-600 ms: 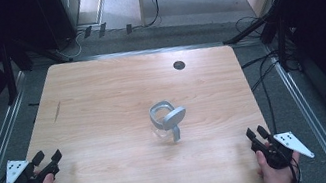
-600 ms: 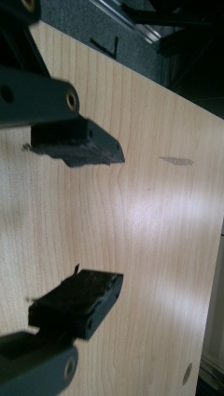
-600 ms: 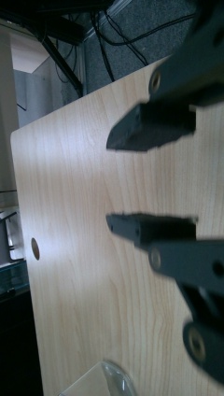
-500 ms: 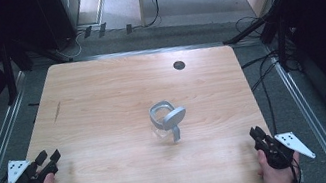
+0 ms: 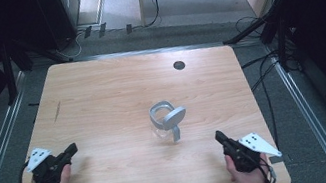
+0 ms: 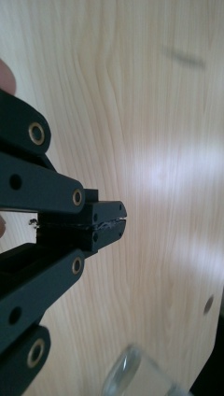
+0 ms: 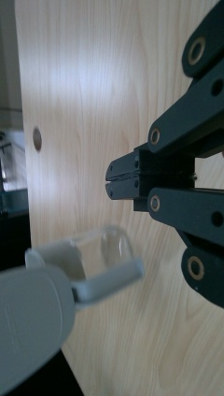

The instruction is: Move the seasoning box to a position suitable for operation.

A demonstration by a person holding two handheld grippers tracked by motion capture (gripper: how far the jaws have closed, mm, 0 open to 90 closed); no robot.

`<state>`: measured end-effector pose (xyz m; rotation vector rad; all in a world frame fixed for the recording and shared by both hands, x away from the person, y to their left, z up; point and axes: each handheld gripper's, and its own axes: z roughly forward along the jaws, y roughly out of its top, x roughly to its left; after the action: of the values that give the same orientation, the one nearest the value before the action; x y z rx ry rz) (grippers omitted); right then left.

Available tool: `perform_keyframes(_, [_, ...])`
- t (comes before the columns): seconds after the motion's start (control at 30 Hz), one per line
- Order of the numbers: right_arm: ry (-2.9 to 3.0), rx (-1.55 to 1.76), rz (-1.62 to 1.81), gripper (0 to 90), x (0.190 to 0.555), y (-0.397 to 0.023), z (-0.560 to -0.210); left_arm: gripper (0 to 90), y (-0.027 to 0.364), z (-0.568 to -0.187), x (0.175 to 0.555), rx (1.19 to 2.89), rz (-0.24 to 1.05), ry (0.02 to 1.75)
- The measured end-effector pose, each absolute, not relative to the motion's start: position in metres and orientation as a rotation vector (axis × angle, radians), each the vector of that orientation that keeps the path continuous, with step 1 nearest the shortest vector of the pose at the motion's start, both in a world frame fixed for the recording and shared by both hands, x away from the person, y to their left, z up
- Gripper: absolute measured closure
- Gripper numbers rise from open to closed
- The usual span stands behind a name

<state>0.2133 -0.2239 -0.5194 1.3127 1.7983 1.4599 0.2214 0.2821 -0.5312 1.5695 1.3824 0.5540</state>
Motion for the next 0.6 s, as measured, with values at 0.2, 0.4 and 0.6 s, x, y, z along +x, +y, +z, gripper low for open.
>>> perform_keyframes(0.2, [1.894,1.255,1.513,90.0,0.22,-0.182,-0.517,90.0,0.231,-0.526,0.241,1.656,0.481,1.282])
perform_keyframes(0.4, [1.945,1.215,1.55,90.0,0.226,-0.157,-0.515,90.0,0.185,-0.518,0.265,1.687,0.415,1.199])
perform_keyframes(0.6, [2.021,1.133,1.547,90.0,0.229,-0.136,-0.519,90.0,0.153,-0.514,0.287,1.712,0.363,1.143])
